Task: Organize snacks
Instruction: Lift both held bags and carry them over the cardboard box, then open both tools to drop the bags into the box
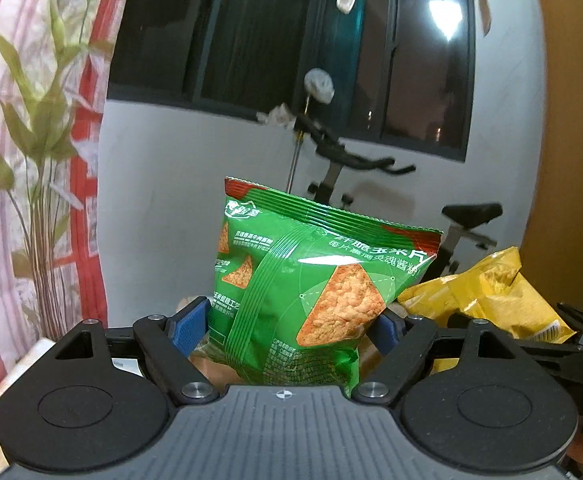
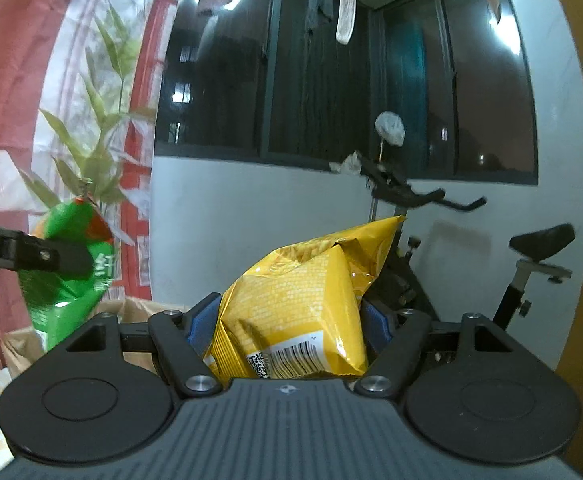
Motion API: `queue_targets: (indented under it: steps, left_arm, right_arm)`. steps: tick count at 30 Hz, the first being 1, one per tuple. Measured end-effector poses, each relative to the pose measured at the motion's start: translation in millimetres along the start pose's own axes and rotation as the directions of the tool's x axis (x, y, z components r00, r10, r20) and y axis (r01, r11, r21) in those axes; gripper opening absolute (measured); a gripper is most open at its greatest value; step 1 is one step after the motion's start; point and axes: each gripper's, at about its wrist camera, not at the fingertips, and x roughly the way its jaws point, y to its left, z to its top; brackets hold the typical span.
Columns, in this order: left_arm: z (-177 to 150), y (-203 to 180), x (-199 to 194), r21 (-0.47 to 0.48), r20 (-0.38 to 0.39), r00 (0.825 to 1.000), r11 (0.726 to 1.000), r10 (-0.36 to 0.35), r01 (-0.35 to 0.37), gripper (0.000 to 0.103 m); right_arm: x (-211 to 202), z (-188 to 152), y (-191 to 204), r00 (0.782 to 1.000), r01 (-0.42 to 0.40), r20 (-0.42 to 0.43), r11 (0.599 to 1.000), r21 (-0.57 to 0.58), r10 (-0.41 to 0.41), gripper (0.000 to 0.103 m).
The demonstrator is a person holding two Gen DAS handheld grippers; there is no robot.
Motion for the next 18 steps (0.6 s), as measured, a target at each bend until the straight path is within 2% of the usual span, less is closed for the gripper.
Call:
queue_targets:
  steps: [2,5,8,10,18]
  left_arm:
    - [-3.6,0.6,8.0,0.009,-0.027,1.000,1.000,0.009,-0.008,0.085]
    - [-7.7,6.2,15.8,0.018,-0.062,0.996,0.998,0.063,-0.062,0.090]
    - [-10.6,16.6,13.2,-0.003,-0.081,0.995,0.998,0.063,-0.063,0.095]
    - [-11.0,22.0,10.1,-0.008,-0.097,0.993,0.997,0.071,-0.072,0.095]
    - [-13.4,31.3,-32.8,0.000,-0.104,0.991,0.997,0.083,-0.083,0.095]
  right_arm:
    - [9.4,-5.3,-0.2,0.999,-0.023,-0.046,1.000,0.019,0.023,0.075]
    - [15.5,-12.7,-0.9,0.994,-0.038,-0.105,0.998,0.041,0.043,0.078]
    - [15.6,-15.4,-2.5,0.986,-0.051,-0.157,0.997,0.062,0.060,0.080]
    - [11.9,-15.8,-4.3,0.984,-0.057,-0.165,0.995,0.076,0.069,0.087]
    - [-21.1,-10.5,-10.5,0.984,-0.050,-0.165,0.991,0.125,0.070,0.088]
